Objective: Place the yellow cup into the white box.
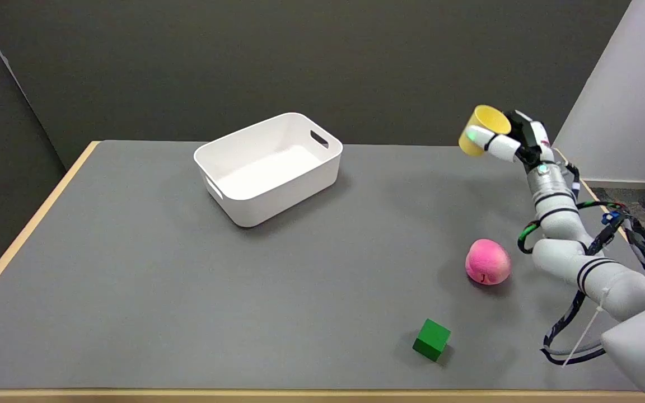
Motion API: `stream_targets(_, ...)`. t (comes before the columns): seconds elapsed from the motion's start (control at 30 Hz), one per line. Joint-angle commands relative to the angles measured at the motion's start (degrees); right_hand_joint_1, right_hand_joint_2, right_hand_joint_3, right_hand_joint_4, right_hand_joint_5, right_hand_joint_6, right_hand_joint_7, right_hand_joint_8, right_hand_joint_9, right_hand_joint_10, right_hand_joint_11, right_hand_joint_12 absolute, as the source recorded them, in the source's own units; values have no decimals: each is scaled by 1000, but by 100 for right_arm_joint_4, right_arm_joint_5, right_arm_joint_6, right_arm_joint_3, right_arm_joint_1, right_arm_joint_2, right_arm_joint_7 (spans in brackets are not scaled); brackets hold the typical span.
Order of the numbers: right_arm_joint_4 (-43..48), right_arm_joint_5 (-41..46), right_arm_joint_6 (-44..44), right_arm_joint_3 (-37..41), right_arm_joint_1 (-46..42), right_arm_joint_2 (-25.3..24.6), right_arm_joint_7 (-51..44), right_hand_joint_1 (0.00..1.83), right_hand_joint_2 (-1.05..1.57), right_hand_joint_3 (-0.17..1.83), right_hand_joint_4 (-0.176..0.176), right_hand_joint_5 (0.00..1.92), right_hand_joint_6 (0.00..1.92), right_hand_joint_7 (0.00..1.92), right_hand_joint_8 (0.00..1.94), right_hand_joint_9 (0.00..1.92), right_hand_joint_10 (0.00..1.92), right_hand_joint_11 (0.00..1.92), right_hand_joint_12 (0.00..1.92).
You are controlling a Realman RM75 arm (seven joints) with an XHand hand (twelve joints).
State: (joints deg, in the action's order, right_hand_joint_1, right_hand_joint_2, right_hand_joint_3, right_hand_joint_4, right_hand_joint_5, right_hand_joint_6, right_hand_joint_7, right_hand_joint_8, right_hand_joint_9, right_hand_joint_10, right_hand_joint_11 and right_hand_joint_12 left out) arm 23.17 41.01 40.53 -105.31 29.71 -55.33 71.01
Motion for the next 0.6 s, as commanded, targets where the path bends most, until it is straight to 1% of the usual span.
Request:
stream_targets(0.03, 2260, -1069, 572, -285, -69, 100, 0, 1178, 1169, 217, -132, 540, 1580, 853, 1356, 762, 1297, 598, 1650)
stream_targets(0.13, 2490, -1347, 480, -653, 223, -23, 0, 1178, 1168, 217, -131, 541, 1578, 854, 1355, 762, 1297, 598, 1650)
stream_targets(0.23, 2591, -1823, 162, -918, 564, -259, 0, 1179, 1167, 218, -131, 543, 1576, 855, 1352, 762, 1297, 598, 1650)
stream_targets(0.33, 2556, -2366, -370, -1099, 846, -648, 0, 1179, 1165, 220, -131, 544, 1575, 857, 1350, 762, 1298, 598, 1650)
stream_targets(0.47, 2277, -2968, -1047, -1219, 1172, -1318, 0, 1180, 1164, 220, -131, 545, 1574, 857, 1348, 762, 1298, 598, 1650)
stream_targets(0.6, 1800, -3373, -1387, -1299, 1462, -1910, 0, 1177, 1167, 217, -127, 545, 1578, 854, 1350, 762, 1298, 598, 1652)
